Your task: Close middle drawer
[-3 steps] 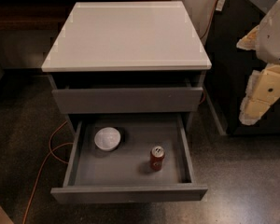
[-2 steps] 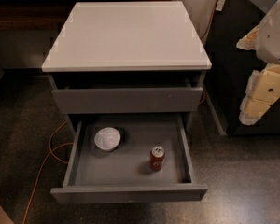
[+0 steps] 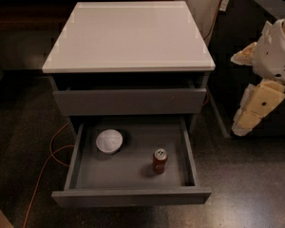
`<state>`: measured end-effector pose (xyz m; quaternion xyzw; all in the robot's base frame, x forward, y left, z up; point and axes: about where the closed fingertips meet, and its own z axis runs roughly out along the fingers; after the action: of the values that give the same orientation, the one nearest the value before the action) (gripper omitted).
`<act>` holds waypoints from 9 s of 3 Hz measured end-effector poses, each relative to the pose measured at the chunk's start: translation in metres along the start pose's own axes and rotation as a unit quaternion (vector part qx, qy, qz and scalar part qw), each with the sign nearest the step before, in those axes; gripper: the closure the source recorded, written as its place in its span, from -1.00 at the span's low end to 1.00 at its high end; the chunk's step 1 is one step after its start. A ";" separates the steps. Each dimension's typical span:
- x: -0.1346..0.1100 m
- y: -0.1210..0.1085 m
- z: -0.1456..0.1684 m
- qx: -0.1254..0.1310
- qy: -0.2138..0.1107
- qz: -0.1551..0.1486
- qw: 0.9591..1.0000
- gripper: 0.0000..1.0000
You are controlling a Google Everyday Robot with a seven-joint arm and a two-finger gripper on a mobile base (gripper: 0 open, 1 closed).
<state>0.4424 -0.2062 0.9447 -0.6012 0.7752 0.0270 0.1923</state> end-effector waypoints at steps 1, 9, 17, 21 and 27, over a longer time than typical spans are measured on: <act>-0.006 0.007 0.034 -0.026 -0.022 -0.009 0.999 -1.00; -0.073 0.098 0.262 -0.170 -0.096 -0.143 0.970 -1.00; -0.069 0.192 0.452 -0.212 -0.002 -0.187 0.959 1.00; -0.029 0.192 0.534 -0.149 0.032 -0.147 0.977 1.00; -0.024 0.096 0.567 -0.091 0.001 -0.119 0.989 1.00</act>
Offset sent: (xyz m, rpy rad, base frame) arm 0.0108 0.0391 -0.0922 0.0510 0.0709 0.1005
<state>0.5070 -0.0028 0.4104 -0.7042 0.6924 0.0743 0.1380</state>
